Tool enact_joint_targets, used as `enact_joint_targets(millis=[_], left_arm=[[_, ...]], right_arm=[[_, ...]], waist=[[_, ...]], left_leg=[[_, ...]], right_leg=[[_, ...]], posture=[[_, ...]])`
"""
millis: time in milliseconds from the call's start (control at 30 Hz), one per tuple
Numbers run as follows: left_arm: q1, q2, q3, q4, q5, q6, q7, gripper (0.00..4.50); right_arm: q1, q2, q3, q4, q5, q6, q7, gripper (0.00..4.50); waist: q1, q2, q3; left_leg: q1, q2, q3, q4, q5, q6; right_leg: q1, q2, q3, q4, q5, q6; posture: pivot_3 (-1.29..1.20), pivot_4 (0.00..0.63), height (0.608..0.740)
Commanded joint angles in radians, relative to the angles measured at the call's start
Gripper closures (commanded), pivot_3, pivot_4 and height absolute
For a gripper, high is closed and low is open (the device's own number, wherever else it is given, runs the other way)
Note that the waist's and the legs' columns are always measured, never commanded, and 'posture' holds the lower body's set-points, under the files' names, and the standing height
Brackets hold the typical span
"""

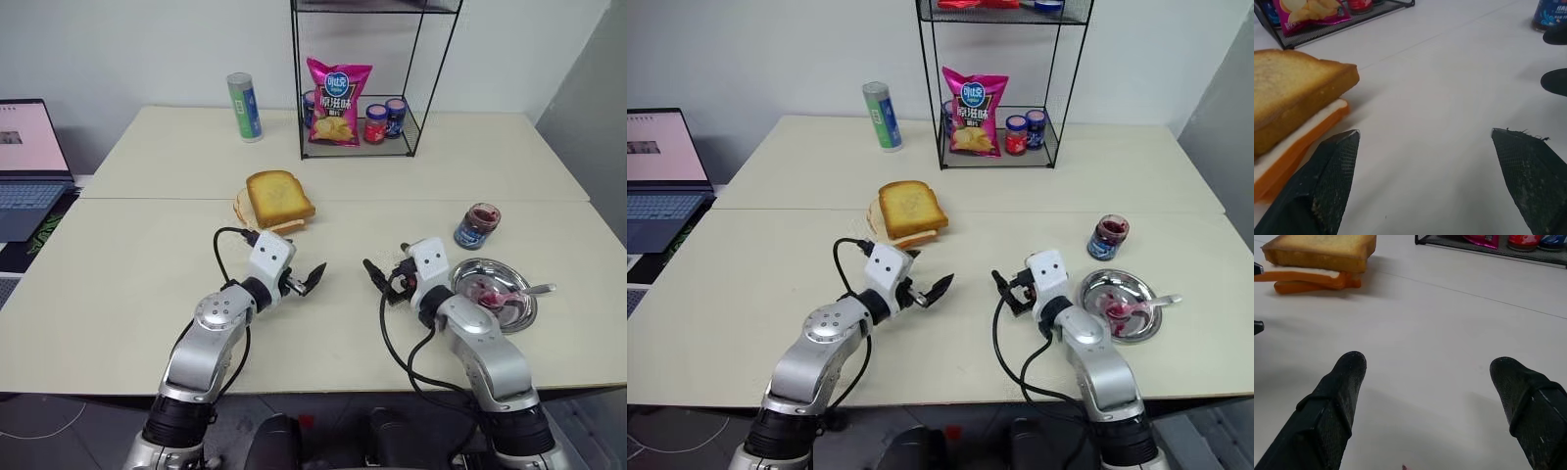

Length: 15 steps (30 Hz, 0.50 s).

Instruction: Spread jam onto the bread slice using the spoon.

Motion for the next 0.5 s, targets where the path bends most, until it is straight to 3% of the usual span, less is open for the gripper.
enact_joint_targets(millis=[33,367,500], left_arm=[[-0.006,-0.001,-0.003,-0.026,-0.007,-0.020,-0.009,0.00],[-0.010,0.037,0.023,-0.079,-0.059,0.000,-0.075,0.00],[-0.088,0.049,0.137,-0.019,-0.046,-0.013,0.007,0.00]], right_arm=[[0.014,-0.007,-0.005,-0.049,0.005,-0.017,0.007,0.07],[0.030,-0.040,-0.014,-0.052,0.030,-0.033,0.057,0.07],[-0.020,-0.023,-0.021,-0.049,0.067,-0.019,0.080,0.07]], waist=[[0.000,0.000,0.000],[-0.001,0.000,0.000],[-0.001,0.000,0.000]], left_leg=[[0.000,0.000,0.000,0.000,0.000,0.000],[0.000,0.000,0.000,0.000,0.000,0.000],[0.000,0.000,0.000,0.000,0.000,0.000]], right_leg=[[0.000,0.000,0.000,0.000,0.000,0.000],[0.000,0.000,0.000,0.000,0.000,0.000],[0.000,0.000,0.000,0.000,0.000,0.000]], posture=[[0.00,0.150,0.740],[0.00,0.150,0.740],[0.00,0.150,0.740]])
